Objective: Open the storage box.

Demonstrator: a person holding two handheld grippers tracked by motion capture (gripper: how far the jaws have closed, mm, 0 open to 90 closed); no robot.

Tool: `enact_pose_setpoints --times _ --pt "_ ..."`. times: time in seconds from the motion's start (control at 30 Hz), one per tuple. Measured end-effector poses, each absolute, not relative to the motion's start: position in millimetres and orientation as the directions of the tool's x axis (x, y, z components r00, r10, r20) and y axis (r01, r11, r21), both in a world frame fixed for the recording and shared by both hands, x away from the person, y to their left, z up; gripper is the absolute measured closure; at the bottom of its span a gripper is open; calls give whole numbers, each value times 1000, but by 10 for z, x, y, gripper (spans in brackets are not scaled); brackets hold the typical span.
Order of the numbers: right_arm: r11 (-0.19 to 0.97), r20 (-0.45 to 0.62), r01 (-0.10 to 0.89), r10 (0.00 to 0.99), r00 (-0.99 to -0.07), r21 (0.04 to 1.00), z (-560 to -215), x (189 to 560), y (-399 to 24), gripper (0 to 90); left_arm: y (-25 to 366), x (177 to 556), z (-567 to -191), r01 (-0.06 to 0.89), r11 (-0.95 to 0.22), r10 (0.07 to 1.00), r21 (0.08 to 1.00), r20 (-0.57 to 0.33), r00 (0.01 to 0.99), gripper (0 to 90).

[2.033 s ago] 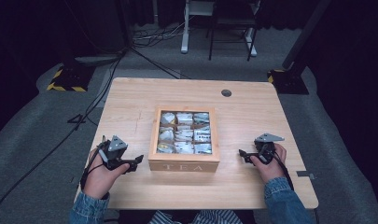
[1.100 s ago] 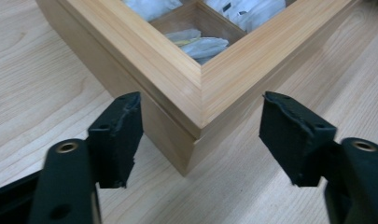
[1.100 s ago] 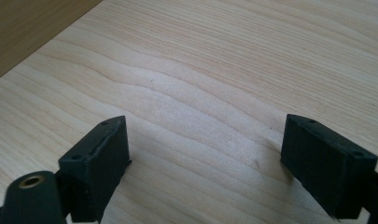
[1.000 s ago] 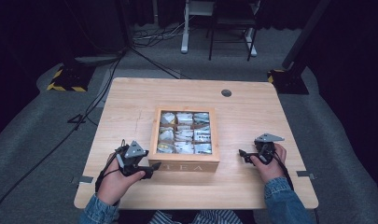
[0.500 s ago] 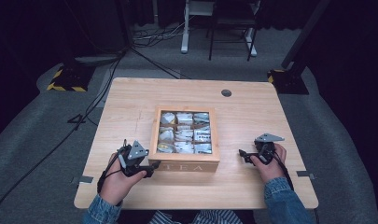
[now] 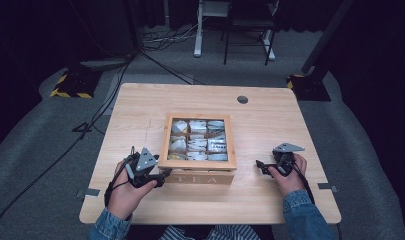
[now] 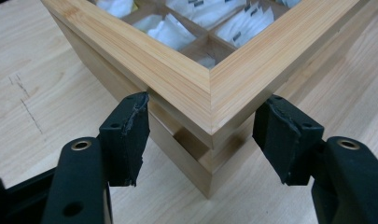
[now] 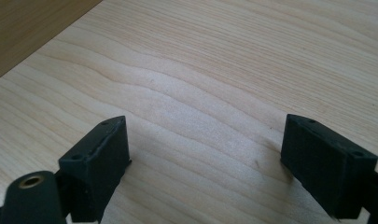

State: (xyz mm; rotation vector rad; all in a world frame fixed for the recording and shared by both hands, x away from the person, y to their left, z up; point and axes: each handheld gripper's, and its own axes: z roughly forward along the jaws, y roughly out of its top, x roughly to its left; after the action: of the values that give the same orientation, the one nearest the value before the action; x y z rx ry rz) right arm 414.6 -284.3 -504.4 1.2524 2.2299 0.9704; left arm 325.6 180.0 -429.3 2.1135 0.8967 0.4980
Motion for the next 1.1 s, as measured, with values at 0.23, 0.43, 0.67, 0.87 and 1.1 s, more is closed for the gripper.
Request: enact_pose_setpoints --times 0.23,0.43,0.67,0.87,1.1 --pt "356 -10 576 856 -516 736 -5044 4146 -2843 154 1790 3286 -4241 405 -438 742 802 69 666 340" --pt "356 -10 576 857 -516 736 -5044 4145 -2843 154 1785 3313 -4164 375 -402 755 835 70 652 332" --pt "354 -10 577 858 -513 736 -5045 4143 -2841 154 1788 3343 -4064 336 -369 768 866 81 636 347" --pt "352 -10 577 859 -511 737 -5045 4141 -2839 154 1786 3378 -3988 303 -356 774 884 97 626 375" --pt "352 -10 578 860 -510 737 -5045 4141 -2839 154 1800 3432 -3909 287 -332 784 898 94 614 421"
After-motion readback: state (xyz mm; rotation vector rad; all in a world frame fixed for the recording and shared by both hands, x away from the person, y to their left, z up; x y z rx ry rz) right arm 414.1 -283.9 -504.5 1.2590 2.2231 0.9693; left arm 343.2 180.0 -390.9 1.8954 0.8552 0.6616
